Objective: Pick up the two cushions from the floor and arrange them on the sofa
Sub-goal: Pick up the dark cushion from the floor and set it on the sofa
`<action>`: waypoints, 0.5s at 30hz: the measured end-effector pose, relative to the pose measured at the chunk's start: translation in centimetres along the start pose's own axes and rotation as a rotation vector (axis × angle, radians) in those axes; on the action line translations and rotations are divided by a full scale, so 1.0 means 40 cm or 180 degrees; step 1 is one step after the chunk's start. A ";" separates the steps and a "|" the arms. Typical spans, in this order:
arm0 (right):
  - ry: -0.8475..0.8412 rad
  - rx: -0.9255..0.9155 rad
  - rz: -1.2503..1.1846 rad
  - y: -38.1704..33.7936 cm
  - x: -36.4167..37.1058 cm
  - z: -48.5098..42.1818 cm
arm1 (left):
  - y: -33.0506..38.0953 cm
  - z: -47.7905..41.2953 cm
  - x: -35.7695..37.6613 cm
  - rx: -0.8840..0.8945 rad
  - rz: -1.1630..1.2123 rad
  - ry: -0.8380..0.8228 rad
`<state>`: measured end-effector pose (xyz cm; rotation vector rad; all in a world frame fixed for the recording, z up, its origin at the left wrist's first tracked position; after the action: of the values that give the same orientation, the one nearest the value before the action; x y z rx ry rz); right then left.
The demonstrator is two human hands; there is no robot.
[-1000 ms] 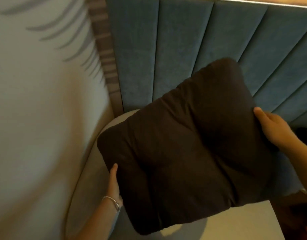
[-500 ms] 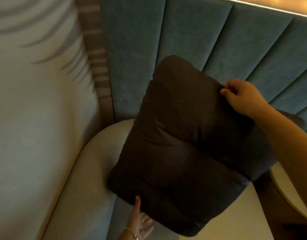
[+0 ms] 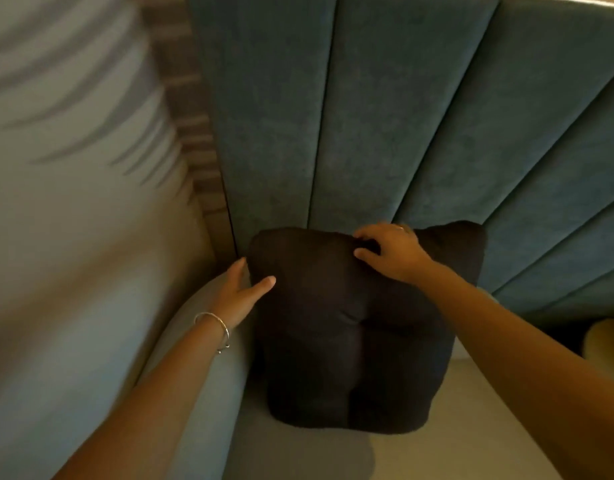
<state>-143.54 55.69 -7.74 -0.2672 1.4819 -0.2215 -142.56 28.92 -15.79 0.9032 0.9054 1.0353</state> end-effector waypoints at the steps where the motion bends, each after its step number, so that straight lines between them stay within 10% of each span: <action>1: 0.0044 0.0254 0.0155 0.069 -0.027 0.017 | 0.002 -0.027 0.009 -0.0038 -0.0021 -0.0023; 7: 0.0374 0.1783 -0.0082 0.433 -0.059 0.161 | -0.024 -0.129 0.091 -0.0113 0.0019 -0.0077; 12: 0.0985 0.2674 -0.3183 0.589 0.029 0.283 | 0.001 -0.167 0.162 0.0286 0.0970 -0.0331; 15: 0.0785 0.2675 -0.3312 0.565 0.110 0.316 | -0.023 -0.162 0.170 0.0211 0.1093 0.0206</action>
<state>-131.00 76.32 -18.03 -0.3028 1.2351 -1.7064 -146.55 36.28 -20.10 1.1115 0.8595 1.3405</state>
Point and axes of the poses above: each hand's wrist, its own z-axis away from the middle knuckle, its own x-axis out of the palm, y = z × x, the point moved 10 cm from there along -z, towards the middle knuckle, and after that the axes turned 3 degrees about -y, right-handed, at the moved point
